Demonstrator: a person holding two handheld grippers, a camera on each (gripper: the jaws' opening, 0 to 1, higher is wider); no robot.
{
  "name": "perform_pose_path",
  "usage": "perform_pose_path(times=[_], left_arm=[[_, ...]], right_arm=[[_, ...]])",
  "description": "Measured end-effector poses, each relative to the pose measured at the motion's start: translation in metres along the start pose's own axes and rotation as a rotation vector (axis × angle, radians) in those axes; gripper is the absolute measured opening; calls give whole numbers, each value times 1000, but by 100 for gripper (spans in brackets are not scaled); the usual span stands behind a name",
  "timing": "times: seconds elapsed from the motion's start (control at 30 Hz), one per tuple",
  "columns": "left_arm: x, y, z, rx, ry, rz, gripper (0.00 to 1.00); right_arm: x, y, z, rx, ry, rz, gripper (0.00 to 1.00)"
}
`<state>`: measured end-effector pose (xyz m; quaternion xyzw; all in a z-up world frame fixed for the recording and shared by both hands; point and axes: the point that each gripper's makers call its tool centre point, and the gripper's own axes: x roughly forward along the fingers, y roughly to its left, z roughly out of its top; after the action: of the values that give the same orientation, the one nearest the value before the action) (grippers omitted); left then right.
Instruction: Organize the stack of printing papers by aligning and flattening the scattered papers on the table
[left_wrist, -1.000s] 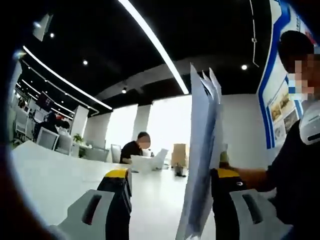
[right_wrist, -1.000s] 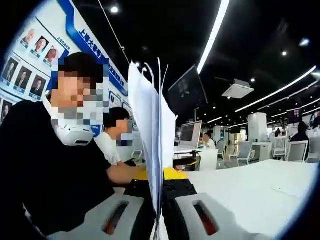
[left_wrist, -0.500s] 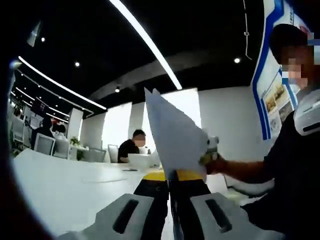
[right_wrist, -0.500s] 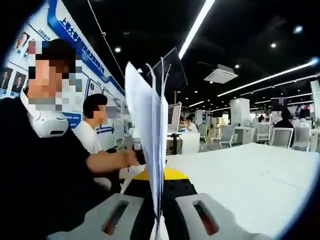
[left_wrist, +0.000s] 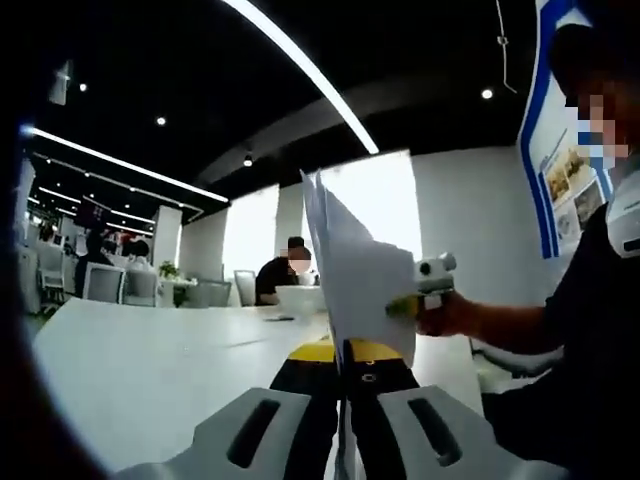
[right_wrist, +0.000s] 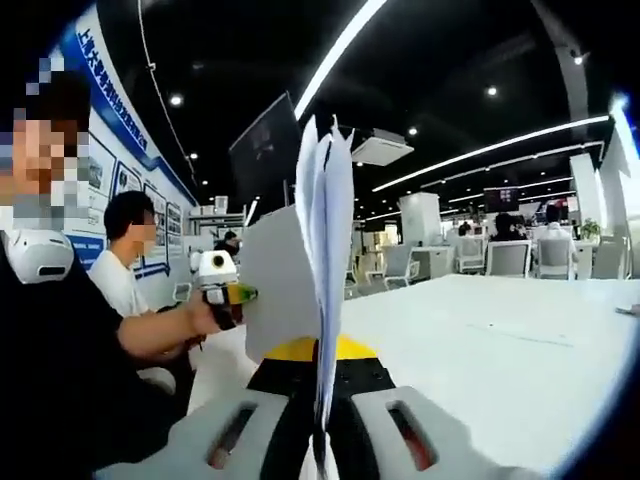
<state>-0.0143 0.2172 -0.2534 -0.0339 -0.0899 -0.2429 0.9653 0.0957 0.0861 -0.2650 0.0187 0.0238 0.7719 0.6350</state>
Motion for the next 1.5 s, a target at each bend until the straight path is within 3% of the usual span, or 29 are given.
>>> perform_pose_path(times=[0.53,0.63,0.9,0.97,1.0,1.07,1.27,1.37,1.4,1.47,1.5], left_arm=[[-6,-2,-30,26,47,12,7],[-7,4,-34,21,60,30,17],[-3,14,-32,-18,49,35,24],[-2,16,-31,-25,42,39,26],[-1,16,-31,-27,40,36,24],[0,13,-30,-7,40,5,8],[1,8,-19,-18,38,-5,6],[1,12,-19,-8,38,12,11],[1,17,-21,-30,46,29,17],[0,20,-25,-56,52,36,19],[1,19,-25,-62,51,33,19]], right_arm=[[1,9,-23,-53,26,35,0],[-3,4,-17,-69,-3,12,14],[-11,7,-13,-59,-31,48,22],[-13,3,-13,-39,-41,46,21],[-14,2,-14,-35,-44,46,16],[-17,4,-14,-37,-44,63,0],[-16,7,-2,-37,-70,53,0],[-15,7,-1,-25,-67,55,0],[-16,2,-4,-11,-58,43,4],[-17,-6,-7,9,-48,13,17],[-17,-7,-9,9,-46,8,17]])
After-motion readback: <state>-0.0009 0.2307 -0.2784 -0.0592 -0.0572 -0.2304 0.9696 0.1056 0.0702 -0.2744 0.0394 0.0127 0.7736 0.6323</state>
